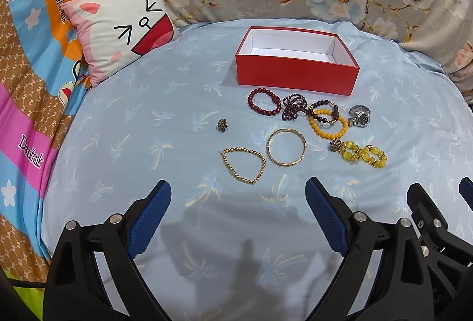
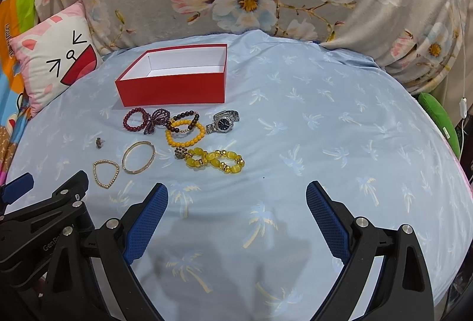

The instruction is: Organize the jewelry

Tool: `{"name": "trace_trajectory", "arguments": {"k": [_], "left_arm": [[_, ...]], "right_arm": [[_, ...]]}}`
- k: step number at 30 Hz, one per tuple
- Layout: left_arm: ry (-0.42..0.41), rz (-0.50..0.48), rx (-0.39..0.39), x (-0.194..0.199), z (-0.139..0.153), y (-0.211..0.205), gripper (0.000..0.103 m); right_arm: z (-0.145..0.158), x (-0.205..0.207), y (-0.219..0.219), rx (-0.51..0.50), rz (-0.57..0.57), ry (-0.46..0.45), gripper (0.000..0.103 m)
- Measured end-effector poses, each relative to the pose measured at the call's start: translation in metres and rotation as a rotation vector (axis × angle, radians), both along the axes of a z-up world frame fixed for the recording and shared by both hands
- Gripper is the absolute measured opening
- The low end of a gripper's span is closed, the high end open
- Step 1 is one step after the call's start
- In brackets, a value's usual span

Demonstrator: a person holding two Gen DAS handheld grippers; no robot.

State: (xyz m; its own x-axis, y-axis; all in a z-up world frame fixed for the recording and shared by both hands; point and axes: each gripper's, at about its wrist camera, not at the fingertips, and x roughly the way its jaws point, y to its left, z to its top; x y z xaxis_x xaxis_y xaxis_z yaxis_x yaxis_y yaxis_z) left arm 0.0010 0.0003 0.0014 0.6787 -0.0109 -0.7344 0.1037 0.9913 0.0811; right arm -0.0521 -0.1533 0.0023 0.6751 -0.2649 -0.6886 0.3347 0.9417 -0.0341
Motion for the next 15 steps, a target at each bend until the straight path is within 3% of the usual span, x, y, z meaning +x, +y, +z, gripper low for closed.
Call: {"name": "trace_trajectory", "arguments": {"k": [15], "left_arm": [[0.003,0.001,0.002,0.0029,-0.0013,-0.0004,0.088]], "right_arm": [[-0.0023,0.0006,-0.0014,0.002,-0.003,0.0,0.091]]}}
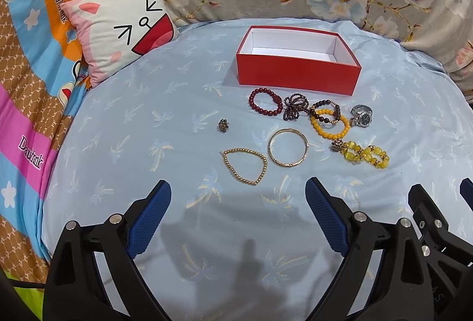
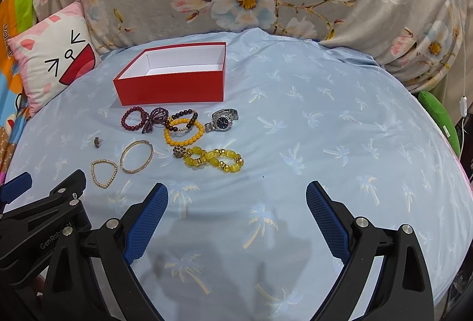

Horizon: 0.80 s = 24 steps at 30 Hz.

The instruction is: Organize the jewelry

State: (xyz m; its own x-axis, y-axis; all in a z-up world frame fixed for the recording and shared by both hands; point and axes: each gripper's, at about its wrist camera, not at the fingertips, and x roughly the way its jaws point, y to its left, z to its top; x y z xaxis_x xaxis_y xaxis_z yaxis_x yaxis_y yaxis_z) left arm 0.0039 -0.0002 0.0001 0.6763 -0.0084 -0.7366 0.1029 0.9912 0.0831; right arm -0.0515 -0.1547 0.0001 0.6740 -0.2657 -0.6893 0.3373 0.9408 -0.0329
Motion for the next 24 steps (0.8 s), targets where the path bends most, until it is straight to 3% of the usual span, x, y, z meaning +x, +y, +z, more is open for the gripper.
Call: {"name": "trace_trajectory", "arguments": {"k": [24], "left_arm": [[0.016,0.012,0.005,0.009,-0.008,0.006,0.088]], "right_arm": [[-0.012,0.005,-0.001,0.021,0.0,0.015,0.091]]}}
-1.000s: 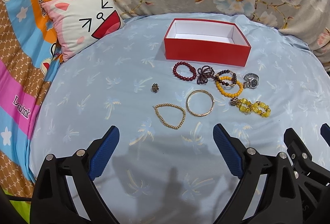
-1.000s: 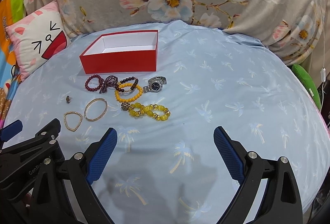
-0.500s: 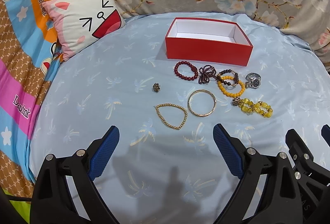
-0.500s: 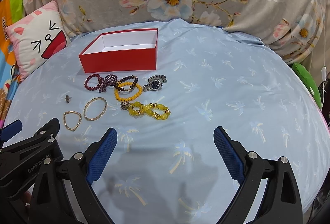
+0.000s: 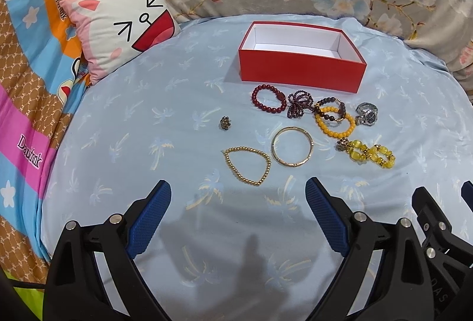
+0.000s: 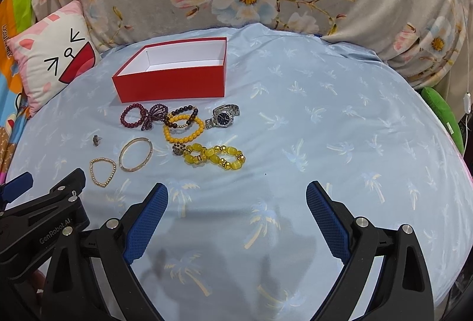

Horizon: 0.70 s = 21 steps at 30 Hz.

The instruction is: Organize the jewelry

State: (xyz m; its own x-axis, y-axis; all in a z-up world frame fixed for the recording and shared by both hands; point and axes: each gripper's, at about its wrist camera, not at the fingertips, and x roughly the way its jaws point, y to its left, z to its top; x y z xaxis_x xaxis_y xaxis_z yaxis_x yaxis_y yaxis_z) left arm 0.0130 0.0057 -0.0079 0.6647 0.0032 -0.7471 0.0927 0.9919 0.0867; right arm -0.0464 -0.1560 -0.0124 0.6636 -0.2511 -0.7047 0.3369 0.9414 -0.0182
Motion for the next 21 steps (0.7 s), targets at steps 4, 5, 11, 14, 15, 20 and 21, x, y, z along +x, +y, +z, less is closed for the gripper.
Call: {"name": "trace_trajectory", "arguments": {"k": [4,5,11,14,15,20,21], "left_arm": [[0.005,0.006,0.002,0.006,-0.005,0.002,0.088],[0.008,0.008,0.002,0.009,-0.006,0.004,0.088],[0.024,0.037,0.001,0.024,-0.015,0.016,0.088],[0.033,0.05,0.002,0.032,-0.019,0.022,0.088],[0.038,0.052,0.002,0.034,-0.021,0.024,0.088],[0.057,0.057,0.012,0.044,-0.033,0.031,0.088],[0.064,0.058,0.012,0.046,-0.037,0.031,0.087]], "right_arm": [[-0.003,0.003,-0.004,0.015,-0.007,0.014,0.091],[-0.004,0.004,-0.005,0.016,-0.009,0.017,0.091],[-0.012,0.012,-0.012,0.036,-0.003,0.034,0.091],[-0.016,0.016,-0.013,0.042,0.002,0.04,0.091],[-0.017,0.018,-0.014,0.044,0.004,0.043,0.091],[-0.024,0.025,-0.017,0.053,0.011,0.056,0.091],[-0.026,0.027,-0.017,0.056,0.011,0.058,0.091]]}}
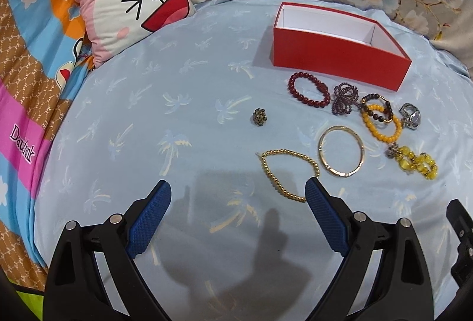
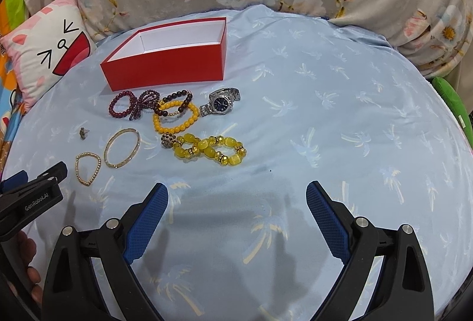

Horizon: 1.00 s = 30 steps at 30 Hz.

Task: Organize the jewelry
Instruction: 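Grasp the gold bead chain bracelet with the left tool while the right tool approaches the yellow beaded bracelet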

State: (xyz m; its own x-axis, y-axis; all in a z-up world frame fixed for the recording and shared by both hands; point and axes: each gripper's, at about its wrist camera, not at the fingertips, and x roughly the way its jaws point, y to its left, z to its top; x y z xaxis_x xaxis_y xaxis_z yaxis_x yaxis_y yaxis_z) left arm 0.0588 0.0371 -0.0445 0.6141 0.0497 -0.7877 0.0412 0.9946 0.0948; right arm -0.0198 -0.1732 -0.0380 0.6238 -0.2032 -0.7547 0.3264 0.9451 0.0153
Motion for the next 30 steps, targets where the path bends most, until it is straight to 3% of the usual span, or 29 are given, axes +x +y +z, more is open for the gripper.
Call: {"name": "trace_trajectory", "arguments": {"k": [9,17,20,30], "left_arm": [[0.043,0.002,-0.013,0.023,-0.022,0.004,0.079],[0.052,-0.014,-0.034,0.035,-0.03,0.0,0.062],[0.05,-0.034,-0.052,0.038,-0.029,-0.004,0.051],[0.046,-0.089,-0.081,0.04,-0.027,-0.015,0.006]], "right_arm": [[-0.009,0.015,-0.003,0.001,0.007,0.024,0.091],[-0.016,0.029,-0.004,0.012,0.016,0.039,0.09],[-0.019,0.034,-0.005,0.016,0.022,0.04,0.089],[-0.029,0.051,-0.011,0.055,0.046,0.045,0.071]]}}
